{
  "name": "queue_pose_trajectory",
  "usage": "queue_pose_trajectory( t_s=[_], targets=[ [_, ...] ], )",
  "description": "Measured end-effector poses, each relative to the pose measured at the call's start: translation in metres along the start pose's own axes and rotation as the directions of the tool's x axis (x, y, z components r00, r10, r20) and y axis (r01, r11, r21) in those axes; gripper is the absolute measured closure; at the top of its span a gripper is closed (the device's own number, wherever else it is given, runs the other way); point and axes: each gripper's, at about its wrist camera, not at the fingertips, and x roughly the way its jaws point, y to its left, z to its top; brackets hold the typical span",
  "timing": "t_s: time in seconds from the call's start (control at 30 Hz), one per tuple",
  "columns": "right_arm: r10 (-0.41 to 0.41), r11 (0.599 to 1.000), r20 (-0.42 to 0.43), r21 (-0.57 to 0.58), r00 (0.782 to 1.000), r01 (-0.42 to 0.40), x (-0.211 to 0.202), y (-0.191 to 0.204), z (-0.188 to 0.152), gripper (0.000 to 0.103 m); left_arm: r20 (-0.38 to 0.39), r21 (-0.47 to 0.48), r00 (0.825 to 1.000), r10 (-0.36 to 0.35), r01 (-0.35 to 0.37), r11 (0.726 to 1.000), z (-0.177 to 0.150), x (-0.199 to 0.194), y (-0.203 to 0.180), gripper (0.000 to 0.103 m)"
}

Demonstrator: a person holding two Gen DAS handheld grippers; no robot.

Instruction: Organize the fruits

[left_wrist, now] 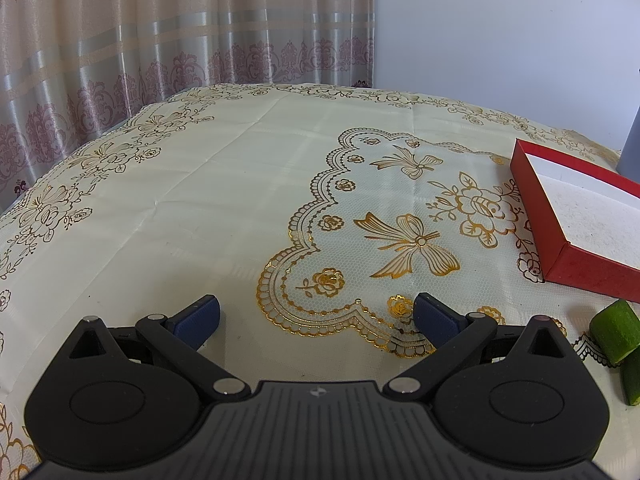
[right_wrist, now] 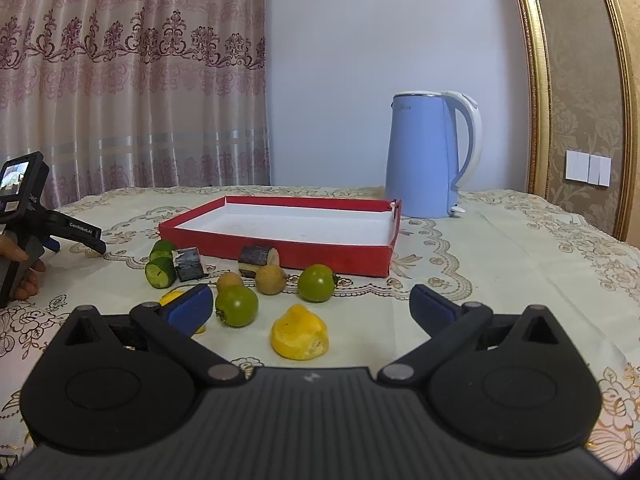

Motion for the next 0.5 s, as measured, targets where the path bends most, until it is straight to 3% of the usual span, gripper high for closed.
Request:
queue_pose_trajectory(
  t_s=[0.1,0.23,0.33,0.4,0.43,0.47,0.5],
  targets=[
    [-0.002,1.0,-0.007,-0.008,1.0,0.002,-0.001,-0.002,0.0,0.0,-0.023,-0.011,1.0,0.003,-0.003,1.0,0.0,-0.003,0.002,0.0],
    [0.012,0.999,-0.048,-0.048,0.999,-0.015,0.006,-0.002,0.005,0.0,0.004,-0.041,0.994,-0.111,0.111,0.993,-0.005,-0.01,-0.009,0.001],
    [0.006,0.997,-0.072,-0.078,0.997,-0.012,0.014,0.0,0.009,0.0,0.027,0.014,0.989,-0.144,0.144,0.99,-0.008,-0.024,-0.024,0.004],
    [0.018,0.996,-0.093,-0.087,0.996,-0.027,0.02,0.002,0.01,0.0,0.048,0.053,0.983,-0.175,0.172,0.984,-0.01,-0.029,-0.036,0.037],
    [0.017,0.995,-0.103,-0.099,0.995,-0.028,0.024,0.004,0.01,0.0,0.037,0.068,0.981,-0.189,0.186,0.98,-0.008,-0.027,-0.043,0.043],
    [0.016,0.994,-0.108,-0.11,0.994,-0.028,0.026,0.007,0.01,0.0,0.03,0.077,0.976,-0.217,0.214,0.974,-0.008,-0.027,-0.048,0.056],
    [0.018,0.993,-0.119,-0.117,0.993,-0.032,0.029,0.008,0.01,0.0,0.017,0.085,0.97,-0.242,0.24,0.967,-0.007,-0.028,-0.054,0.06]
  ],
)
